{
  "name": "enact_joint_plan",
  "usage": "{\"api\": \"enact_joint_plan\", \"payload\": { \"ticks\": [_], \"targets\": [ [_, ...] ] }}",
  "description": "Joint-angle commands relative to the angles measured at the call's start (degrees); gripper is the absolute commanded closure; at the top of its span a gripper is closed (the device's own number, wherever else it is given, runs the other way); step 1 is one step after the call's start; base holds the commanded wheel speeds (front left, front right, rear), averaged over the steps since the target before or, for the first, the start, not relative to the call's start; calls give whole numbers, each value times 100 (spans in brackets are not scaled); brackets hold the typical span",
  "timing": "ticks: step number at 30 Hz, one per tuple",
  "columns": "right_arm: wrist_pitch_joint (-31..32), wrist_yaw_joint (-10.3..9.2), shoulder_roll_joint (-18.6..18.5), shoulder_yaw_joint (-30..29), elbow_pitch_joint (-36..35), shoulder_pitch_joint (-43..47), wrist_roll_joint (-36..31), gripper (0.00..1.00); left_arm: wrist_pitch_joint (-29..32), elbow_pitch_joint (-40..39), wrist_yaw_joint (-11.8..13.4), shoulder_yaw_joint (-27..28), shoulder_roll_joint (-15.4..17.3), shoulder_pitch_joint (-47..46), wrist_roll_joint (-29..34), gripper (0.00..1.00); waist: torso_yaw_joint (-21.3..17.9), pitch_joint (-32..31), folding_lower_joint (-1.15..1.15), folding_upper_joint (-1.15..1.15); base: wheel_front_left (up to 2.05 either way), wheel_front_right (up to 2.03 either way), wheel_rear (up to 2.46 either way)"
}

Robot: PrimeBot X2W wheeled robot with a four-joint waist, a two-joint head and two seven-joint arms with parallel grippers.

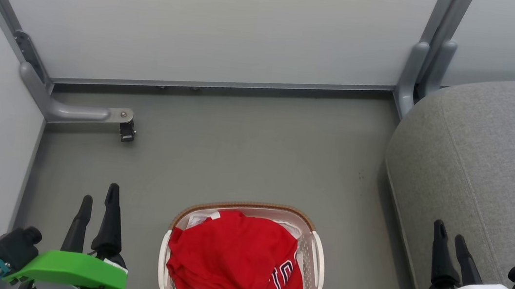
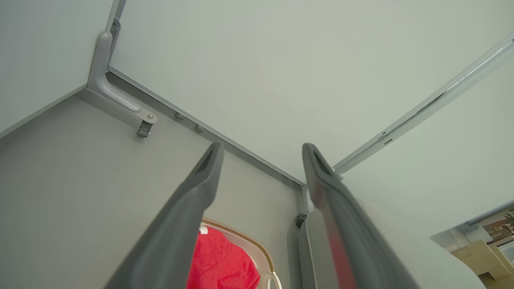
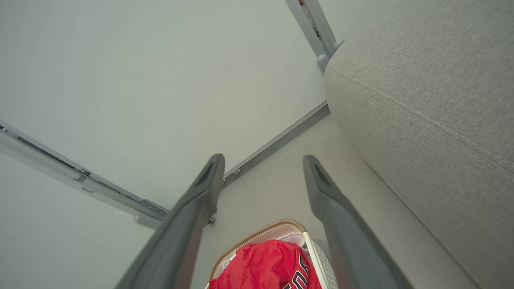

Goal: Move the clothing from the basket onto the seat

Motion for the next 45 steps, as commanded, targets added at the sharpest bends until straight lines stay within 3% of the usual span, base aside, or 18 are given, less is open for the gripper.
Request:
{"api": "enact_joint_plan", "payload": {
  "ticks": [1, 20, 45],
  "targets": [
    [-63, 3, -37, 11, -67, -9, -177, 0, -61, -94, 25, -32, 39, 10, 172, 0, 2, 4, 0, 0, 0, 0, 0],
    [-331, 3, -47, 234, -134, 27, -1617, 0, -326, 3, 176, -258, 47, 126, 1221, 0, 19, 58, 0, 0, 0, 0, 0],
    [-628, 3, -61, 319, -48, 182, -2877, 0, -629, 314, 193, -489, 56, 343, 2249, 0, 83, -30, 0, 0, 0, 0, 0]
  ]
}}
